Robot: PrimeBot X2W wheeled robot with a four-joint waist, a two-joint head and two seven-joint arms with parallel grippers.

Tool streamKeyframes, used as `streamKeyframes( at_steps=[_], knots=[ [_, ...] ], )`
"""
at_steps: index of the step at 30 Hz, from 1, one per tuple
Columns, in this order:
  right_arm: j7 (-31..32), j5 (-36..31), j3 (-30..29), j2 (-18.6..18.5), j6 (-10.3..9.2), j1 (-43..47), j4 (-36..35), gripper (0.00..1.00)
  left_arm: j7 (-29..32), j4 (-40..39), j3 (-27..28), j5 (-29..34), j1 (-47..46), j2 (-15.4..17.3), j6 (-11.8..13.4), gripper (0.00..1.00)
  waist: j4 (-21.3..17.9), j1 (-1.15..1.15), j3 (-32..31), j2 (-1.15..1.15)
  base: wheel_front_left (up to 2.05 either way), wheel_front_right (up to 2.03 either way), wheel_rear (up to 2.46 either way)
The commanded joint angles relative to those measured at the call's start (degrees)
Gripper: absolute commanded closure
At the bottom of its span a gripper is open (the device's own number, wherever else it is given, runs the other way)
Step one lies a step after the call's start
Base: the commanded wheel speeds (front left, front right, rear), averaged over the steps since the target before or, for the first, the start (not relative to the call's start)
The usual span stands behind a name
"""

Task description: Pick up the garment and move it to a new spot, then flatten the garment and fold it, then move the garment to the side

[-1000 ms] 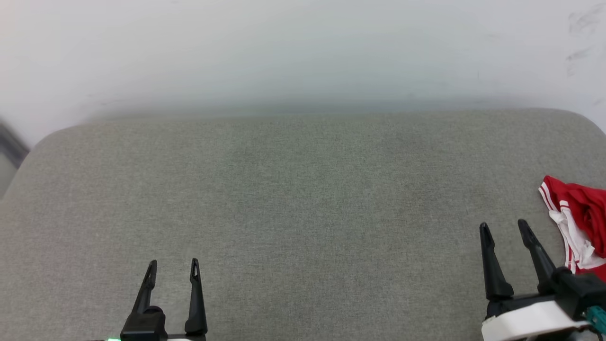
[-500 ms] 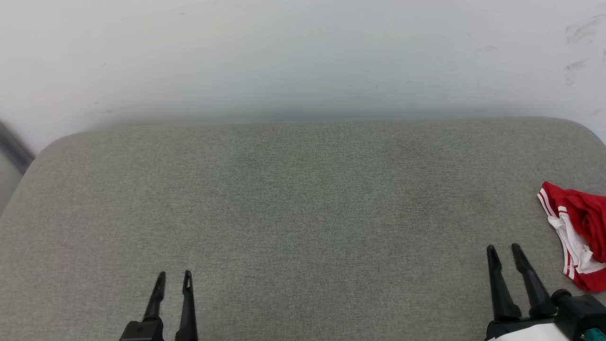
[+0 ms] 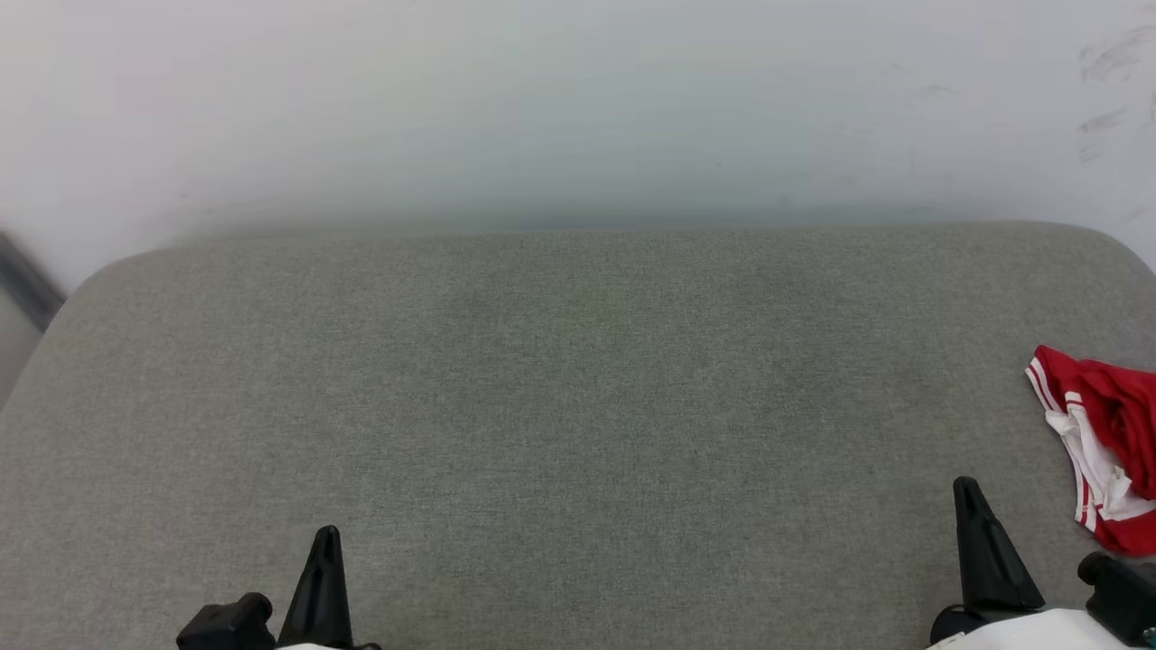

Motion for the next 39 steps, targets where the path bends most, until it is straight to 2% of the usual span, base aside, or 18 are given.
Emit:
streamKeyframes(
  at_steps=[1, 20, 39],
  knots=[
    [0.4, 2.8, -0.1, -0.3, 0.0, -2.0, -0.5, 1.0, 0.4, -0.4, 0.3, -2.9, -1.8, 0.5, -0.5, 1.0, 0.0, 0.0, 0.0, 0.0, 0.0, 0.0, 0.0],
    [4.5, 20.9, -0.5, -0.6, -0.01, -4.7, 1.7, 1.0, 4.1, 3.0, 1.3, -22.3, -5.7, 1.1, -3.5, 1.0, -0.2, 0.0, 0.3, 0.0, 0.0, 0.0, 0.0],
    [8.1, 35.5, -1.1, -0.7, -0.01, -6.9, 3.4, 1.0, 7.4, 5.1, 2.6, -37.8, -8.5, 1.4, -5.9, 1.0, -0.4, 0.0, 0.5, 0.0, 0.0, 0.0, 0.0]
  ],
)
